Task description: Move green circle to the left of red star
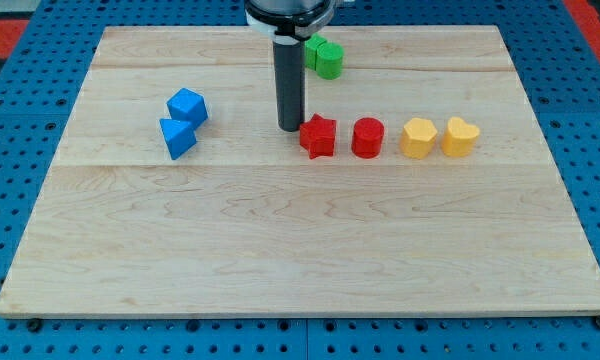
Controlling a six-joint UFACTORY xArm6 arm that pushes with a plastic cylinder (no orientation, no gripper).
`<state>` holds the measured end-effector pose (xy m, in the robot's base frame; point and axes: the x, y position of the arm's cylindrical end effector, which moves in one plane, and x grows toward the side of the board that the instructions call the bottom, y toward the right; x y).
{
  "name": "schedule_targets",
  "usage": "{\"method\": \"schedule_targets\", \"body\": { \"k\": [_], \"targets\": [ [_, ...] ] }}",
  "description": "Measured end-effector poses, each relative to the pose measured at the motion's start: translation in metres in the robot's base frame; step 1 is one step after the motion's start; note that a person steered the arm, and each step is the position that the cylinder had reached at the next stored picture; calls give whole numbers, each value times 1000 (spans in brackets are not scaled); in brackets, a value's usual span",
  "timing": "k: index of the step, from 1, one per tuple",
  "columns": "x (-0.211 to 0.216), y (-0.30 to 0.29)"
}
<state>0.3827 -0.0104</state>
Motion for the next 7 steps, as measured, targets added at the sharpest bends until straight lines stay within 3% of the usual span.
{"method": "schedule_targets", "body": {
  "k": [4,5,7],
  "targets": [
    [-8,19],
    [-39,20],
    [-108,79]
  ]
}}
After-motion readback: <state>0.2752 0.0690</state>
